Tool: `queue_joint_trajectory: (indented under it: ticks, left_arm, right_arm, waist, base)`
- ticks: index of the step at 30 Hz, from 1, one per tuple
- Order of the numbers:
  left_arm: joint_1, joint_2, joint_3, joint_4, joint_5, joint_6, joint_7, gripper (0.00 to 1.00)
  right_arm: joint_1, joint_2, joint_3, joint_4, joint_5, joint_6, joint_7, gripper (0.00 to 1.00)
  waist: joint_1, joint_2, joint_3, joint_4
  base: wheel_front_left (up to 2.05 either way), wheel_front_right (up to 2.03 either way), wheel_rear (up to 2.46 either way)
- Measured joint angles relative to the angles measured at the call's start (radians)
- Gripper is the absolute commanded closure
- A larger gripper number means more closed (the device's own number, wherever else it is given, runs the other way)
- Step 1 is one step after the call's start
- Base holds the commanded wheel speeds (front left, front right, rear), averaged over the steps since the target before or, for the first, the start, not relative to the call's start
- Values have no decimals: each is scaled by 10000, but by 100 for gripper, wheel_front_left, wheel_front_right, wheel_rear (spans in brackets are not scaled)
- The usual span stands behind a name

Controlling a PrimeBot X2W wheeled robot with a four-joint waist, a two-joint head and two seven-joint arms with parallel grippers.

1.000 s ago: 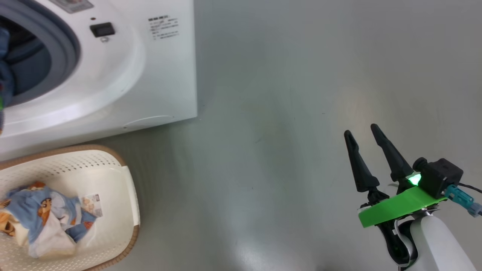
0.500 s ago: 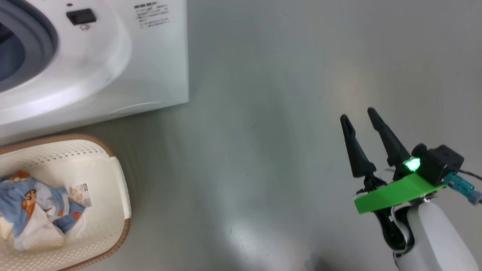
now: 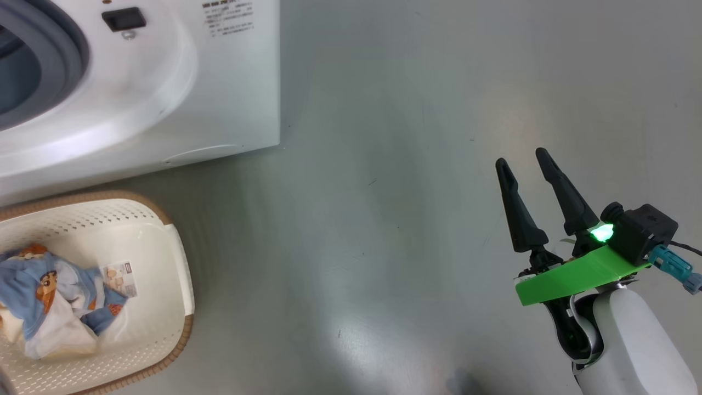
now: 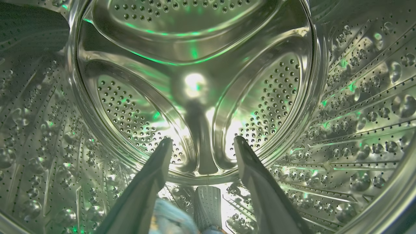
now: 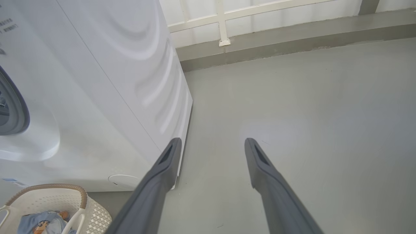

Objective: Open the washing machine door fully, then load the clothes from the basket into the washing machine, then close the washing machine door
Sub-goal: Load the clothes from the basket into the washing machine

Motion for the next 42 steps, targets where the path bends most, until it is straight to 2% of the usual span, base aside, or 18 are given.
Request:
queue_joint_trajectory:
  ticks: [22,38,42]
  left_arm:
    - [2083,-984,123,161,-217,0,2,0]
    - [4945,-1971,284,-1329,-238,0,4,0]
    - [5804,-2033,190,-1705,-165,0,4,0]
  right_arm:
    - [15,-113,-242,12,-69,0,0,0]
    - [796,-389,-562,84,-69,0,0,0]
    - [1240,-491,-550,201,-65,0,0,0]
  waist:
    - [0,0,-477,479]
    - [0,0,-1471,1146]
    - [-1,0,-1901,1260]
  base:
    - [0,0,0]
    - [0,0,0]
    - [0,0,0]
